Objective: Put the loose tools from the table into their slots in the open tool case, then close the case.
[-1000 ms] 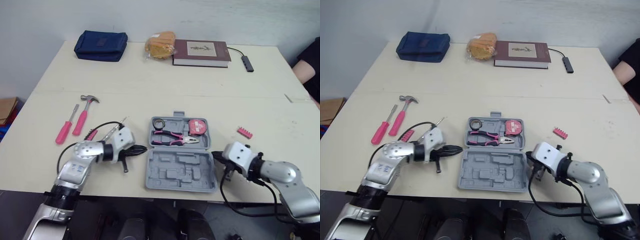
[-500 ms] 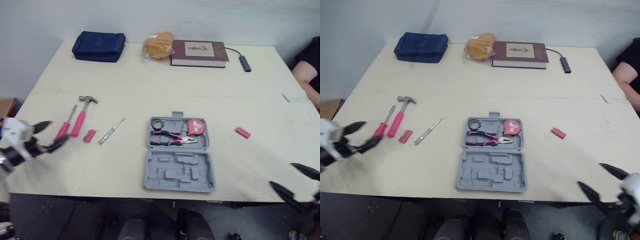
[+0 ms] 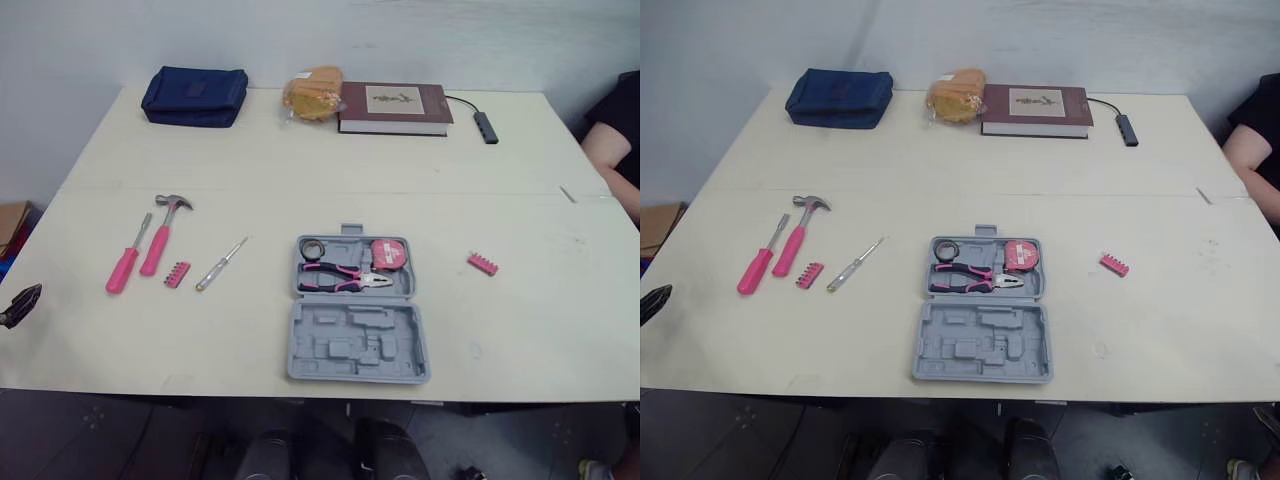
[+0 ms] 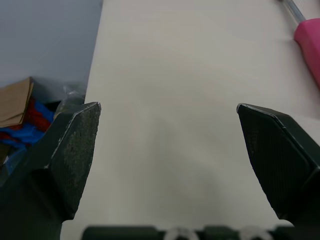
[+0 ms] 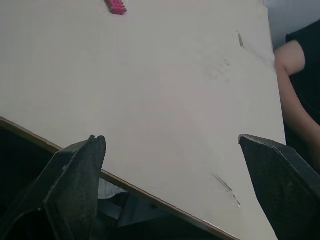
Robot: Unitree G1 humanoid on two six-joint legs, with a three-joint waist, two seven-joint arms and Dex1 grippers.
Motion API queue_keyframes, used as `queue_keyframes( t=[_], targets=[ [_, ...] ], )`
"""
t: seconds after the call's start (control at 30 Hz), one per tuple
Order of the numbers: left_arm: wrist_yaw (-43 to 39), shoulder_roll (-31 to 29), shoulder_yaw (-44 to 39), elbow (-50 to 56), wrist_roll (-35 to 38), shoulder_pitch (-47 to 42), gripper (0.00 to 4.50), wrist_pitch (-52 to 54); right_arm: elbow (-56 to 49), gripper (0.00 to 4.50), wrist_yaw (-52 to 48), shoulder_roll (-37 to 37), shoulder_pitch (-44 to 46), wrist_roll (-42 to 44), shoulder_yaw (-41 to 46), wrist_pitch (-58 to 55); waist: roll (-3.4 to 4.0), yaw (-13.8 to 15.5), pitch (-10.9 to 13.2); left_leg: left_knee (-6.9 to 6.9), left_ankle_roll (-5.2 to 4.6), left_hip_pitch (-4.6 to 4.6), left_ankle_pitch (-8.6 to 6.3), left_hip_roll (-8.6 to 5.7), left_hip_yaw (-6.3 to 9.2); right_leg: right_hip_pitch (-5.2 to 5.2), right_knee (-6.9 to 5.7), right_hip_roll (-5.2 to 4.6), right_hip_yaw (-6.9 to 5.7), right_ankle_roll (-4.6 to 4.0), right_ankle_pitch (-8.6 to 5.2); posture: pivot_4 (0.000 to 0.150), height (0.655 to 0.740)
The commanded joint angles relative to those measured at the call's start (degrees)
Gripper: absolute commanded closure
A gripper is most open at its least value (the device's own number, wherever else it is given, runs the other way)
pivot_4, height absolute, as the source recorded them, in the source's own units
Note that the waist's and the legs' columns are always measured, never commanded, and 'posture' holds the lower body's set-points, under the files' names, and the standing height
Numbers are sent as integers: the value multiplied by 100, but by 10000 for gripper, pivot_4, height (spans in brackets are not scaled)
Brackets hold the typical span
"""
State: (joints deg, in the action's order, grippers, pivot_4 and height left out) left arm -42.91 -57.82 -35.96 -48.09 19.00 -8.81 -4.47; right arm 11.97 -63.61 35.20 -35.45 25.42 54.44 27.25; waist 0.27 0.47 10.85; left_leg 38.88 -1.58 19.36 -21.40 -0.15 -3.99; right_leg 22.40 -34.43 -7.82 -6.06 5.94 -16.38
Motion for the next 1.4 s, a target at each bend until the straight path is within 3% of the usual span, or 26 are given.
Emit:
queue_keyframes(
  t=[0.03, 0.37, 0.57, 0.83, 1.17, 1.27, 1.4],
  targets=[
    [48, 25, 24, 368, 94, -177, 1164, 37, -68, 734, -21, 160, 164, 279, -87, 58, 0, -21, 0, -1, 1, -2, 1, 0, 0, 1, -3, -1, 2, -2, -1, 1500, 7400],
    [-699, 546, 1005, 2677, 329, -366, 1164, 775, -2602, 734, 416, 143, 752, 804, -1556, -1196, 7, -55, 2, -15, 13, -3, 7, 0, -4, 8, -16, 1, -2, -11, -6, 1500, 7400],
    [-739, 418, 2190, 4242, 273, -714, 1164, 2862, -3874, 734, 720, 250, 1292, 604, -2663, -1811, 6, -31, 2, -9, -19, 2, 25, 0, -5, 9, -38, 8, -2, -10, -6, 1500, 7400],
    [-39, 838, 2884, 4930, 38, -928, 1164, 4114, -4831, 734, 1129, 206, 2017, 617, -3921, -2456, 4, -37, 4, 6, -20, 15, 25, 3, -2, 11, -38, 22, -3, -10, -5, 1500, 7400],
    [243, 1275, 3390, 4673, -295, -1292, 1164, 4377, -4974, 734, 1326, 277, 2165, 424, -4107, -2713, -12, 77, 10, 20, -24, 21, 27, 0, 0, 11, -42, 24, -6, -8, -5, 1500, 7400],
    [171, 1432, 3581, 4549, -354, -1387, 9702, 4434, -5048, 0, 1346, 304, 2128, 423, -4053, -2769, -12, 117, 10, 21, -25, 21, 28, 0, 1, 11, -43, 24, -8, -8, -5, 1500, 7400],
    [137, 1513, 3625, 4440, -449, -1393, 27481, 4409, -5125, 0, 1393, 338, 2072, 426, -3927, -2805, -11, 116, 9, 21, -28, 20, 29, -4, 2, 7, -43, 22, -8, -7, -4, 1500, 7400]
  ],
)
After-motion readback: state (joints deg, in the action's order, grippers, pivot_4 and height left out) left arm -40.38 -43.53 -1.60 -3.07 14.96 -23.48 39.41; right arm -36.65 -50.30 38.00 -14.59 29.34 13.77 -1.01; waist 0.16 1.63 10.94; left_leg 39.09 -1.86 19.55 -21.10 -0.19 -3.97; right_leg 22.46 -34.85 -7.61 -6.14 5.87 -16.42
